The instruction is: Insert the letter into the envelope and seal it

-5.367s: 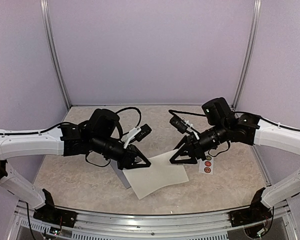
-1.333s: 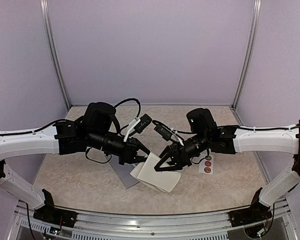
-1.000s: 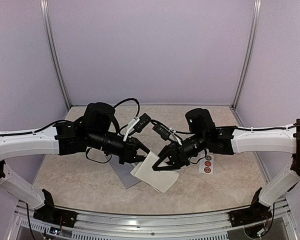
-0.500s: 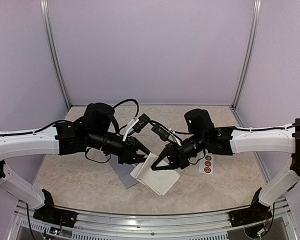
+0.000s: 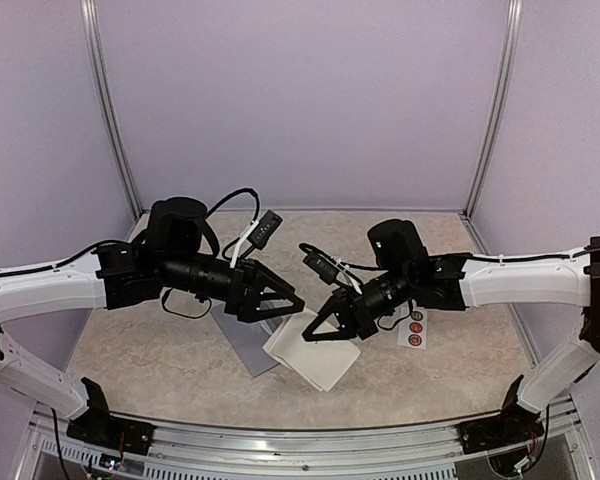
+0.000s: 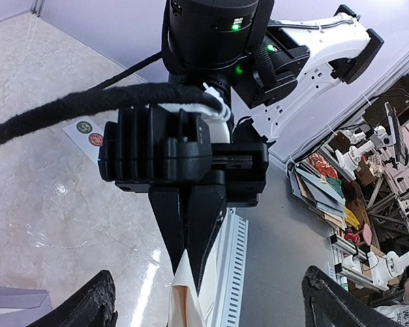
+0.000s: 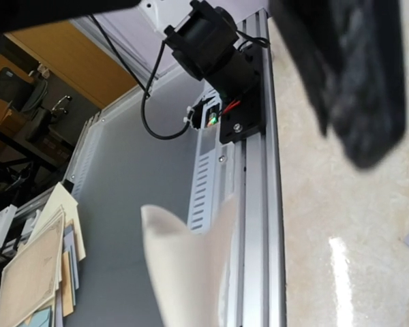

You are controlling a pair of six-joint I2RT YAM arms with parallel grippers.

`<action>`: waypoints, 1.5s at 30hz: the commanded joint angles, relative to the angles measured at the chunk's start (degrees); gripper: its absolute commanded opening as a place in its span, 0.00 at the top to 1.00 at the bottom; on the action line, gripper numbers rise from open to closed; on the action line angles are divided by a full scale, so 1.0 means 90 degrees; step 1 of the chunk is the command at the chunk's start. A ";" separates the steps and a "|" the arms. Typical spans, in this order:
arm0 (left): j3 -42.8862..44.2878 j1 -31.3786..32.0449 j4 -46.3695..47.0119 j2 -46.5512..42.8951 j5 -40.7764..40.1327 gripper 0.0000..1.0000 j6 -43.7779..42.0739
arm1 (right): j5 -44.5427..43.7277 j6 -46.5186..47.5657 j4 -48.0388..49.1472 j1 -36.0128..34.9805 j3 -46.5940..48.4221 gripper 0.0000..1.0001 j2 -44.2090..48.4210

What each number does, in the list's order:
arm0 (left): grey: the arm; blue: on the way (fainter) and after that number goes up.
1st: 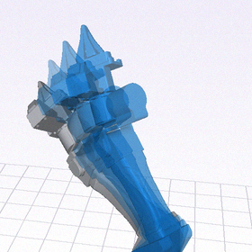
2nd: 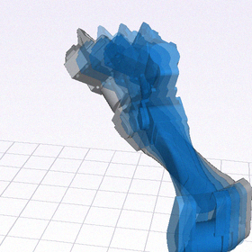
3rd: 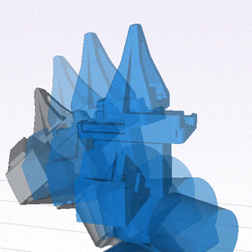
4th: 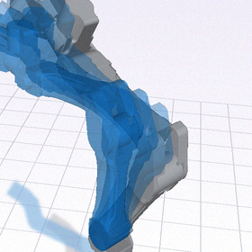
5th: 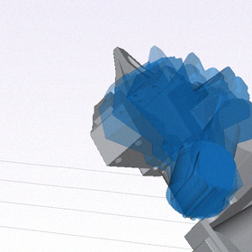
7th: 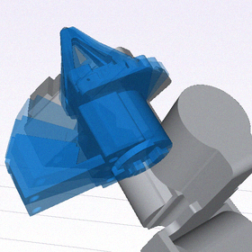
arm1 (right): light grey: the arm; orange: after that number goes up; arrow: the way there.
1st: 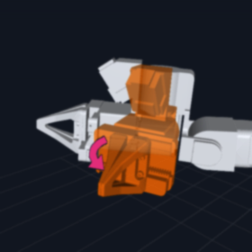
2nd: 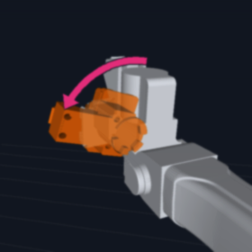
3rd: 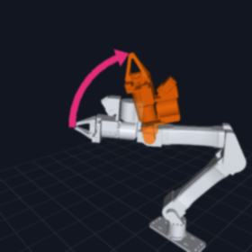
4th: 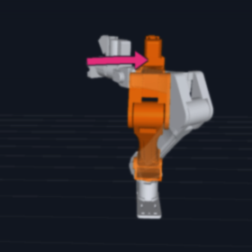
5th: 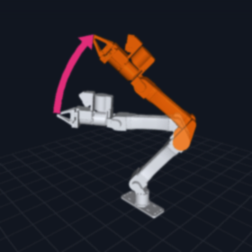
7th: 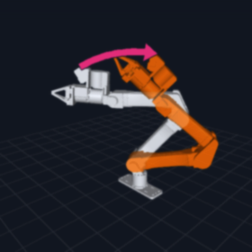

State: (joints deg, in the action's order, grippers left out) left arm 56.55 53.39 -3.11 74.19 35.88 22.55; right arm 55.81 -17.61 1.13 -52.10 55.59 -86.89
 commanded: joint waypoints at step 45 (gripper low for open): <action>-0.0228 -0.0369 -0.0395 0.0016 0.0178 1.00 -0.0532 | -0.0468 -0.0606 0.0180 0.0250 -0.0979 0.90 0.1126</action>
State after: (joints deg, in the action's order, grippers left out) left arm 55.68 51.22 -5.41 76.18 37.71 19.09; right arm 51.64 -22.13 3.07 -50.46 48.51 -78.89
